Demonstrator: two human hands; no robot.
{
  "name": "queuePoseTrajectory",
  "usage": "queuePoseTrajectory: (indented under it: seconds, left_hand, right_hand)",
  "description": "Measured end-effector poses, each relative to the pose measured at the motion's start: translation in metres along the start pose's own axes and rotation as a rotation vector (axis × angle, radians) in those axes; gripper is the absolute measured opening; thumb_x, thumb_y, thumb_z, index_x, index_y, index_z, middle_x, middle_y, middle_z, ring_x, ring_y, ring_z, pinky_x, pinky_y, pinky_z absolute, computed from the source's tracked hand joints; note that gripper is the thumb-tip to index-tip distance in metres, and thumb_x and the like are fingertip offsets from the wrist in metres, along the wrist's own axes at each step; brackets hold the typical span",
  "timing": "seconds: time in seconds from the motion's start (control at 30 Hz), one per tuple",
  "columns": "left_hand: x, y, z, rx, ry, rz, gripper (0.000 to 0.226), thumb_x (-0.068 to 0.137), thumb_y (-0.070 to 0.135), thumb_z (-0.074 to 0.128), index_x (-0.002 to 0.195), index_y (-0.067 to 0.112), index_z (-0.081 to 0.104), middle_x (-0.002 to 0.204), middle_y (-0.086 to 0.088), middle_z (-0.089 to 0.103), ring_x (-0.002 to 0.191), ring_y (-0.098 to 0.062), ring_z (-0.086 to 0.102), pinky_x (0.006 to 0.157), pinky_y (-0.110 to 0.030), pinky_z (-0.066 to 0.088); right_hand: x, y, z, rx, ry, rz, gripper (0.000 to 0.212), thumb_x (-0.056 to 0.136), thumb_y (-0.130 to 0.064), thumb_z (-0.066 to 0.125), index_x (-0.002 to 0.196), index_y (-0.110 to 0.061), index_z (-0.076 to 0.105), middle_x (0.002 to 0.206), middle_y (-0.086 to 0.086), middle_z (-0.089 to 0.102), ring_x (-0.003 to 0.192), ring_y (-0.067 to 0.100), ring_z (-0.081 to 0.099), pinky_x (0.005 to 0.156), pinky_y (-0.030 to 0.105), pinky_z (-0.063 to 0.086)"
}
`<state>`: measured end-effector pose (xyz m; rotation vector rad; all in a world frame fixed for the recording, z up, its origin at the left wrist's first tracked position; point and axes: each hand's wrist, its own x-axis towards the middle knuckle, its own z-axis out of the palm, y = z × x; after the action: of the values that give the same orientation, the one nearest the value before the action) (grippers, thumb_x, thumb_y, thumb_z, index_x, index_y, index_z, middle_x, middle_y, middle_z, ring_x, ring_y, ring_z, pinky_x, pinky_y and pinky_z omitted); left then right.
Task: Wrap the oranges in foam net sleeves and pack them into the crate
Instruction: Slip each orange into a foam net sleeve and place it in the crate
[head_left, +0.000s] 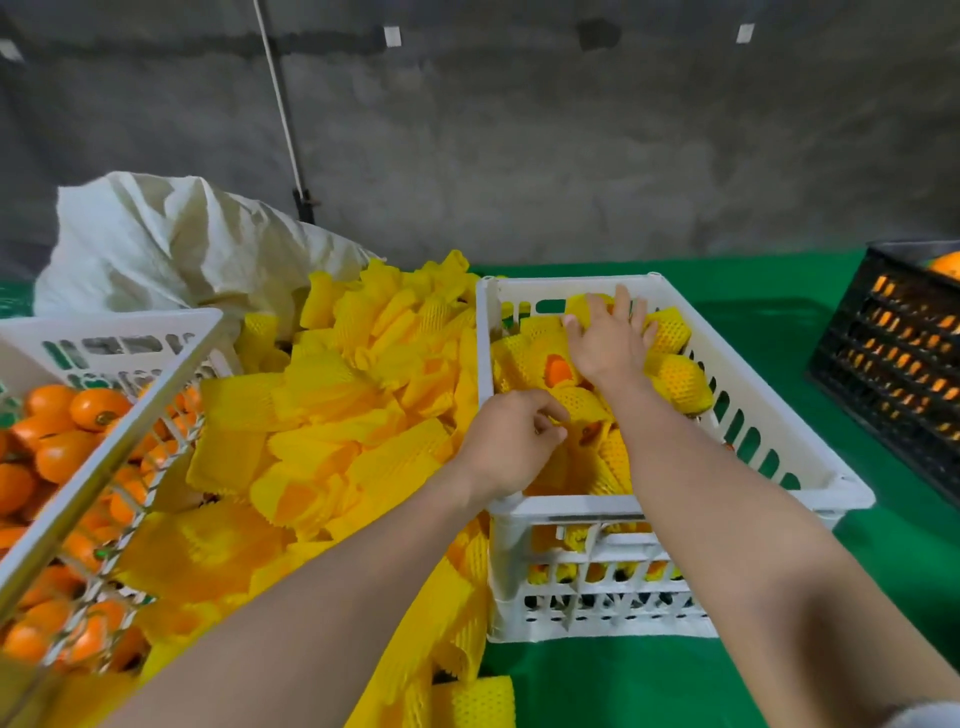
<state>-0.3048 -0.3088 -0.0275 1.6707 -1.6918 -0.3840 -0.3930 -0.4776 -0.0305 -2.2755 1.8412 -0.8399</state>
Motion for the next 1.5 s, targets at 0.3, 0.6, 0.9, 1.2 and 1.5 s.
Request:
queuePoseTrajectory:
  seconds: [0.3,0.6,0.9,1.2,1.5]
  left_hand:
    - [-0.039,-0.005,-0.022,0.066,0.135,0.133,0.014,0.087,0.003,0.057,0.085,-0.002,0.069,0.088,-0.015,0.069,0.09,-0.026,0.058,0.086,-0.028,0.034]
    - [-0.104,-0.075,-0.155,0.023,0.122,-0.088,0.006,0.087,0.007,0.065,0.086,0.006,0.071,0.076,-0.009,0.069,0.068,-0.013,0.064,0.067,-0.028,0.049]
    - [-0.174,-0.131,-0.234,-0.066,0.314,-0.282,0.007,0.091,0.011,0.061,0.089,0.014,0.067,0.083,0.007,0.067,0.069,-0.01,0.067,0.059,-0.019,0.053]
    - [-0.213,-0.167,-0.296,-0.182,0.495,-0.395,0.011,0.093,0.005,0.058,0.098,0.012,0.065,0.091,-0.005,0.069,0.08,-0.014,0.067,0.064,-0.021,0.05]
    - [-0.19,-0.157,-0.29,-0.514,-0.022,-0.406,0.03,0.085,0.018,0.069,0.113,0.014,0.06,0.09,-0.007,0.063,0.077,-0.017,0.065,0.069,-0.027,0.056]
  right_hand:
    - [-0.069,-0.066,-0.032,0.251,0.034,-0.393,0.025,0.092,-0.02,0.051,0.112,-0.008,0.062,0.115,0.011,0.063,0.111,0.027,0.054,0.092,0.034,0.038]
    - [-0.19,-0.15,-0.029,0.553,-0.234,-0.66,0.02,0.088,-0.015,0.06,0.107,-0.009,0.064,0.096,0.008,0.07,0.092,0.027,0.063,0.077,0.039,0.048]
    - [-0.252,-0.24,0.068,0.183,-0.619,-0.71,0.058,0.087,-0.034,0.062,0.134,-0.007,0.04,0.136,0.016,0.046,0.127,0.031,0.04,0.104,0.04,0.035]
    - [-0.241,-0.252,0.081,0.193,-0.285,-0.429,0.031,0.094,-0.012,0.049,0.123,-0.003,0.053,0.12,0.02,0.06,0.11,0.033,0.056,0.088,0.037,0.038]
    - [-0.241,-0.282,0.006,0.888,-0.545,-0.41,0.032,0.093,-0.005,0.051,0.12,-0.022,0.053,0.127,-0.001,0.052,0.112,0.018,0.049,0.089,0.028,0.04]
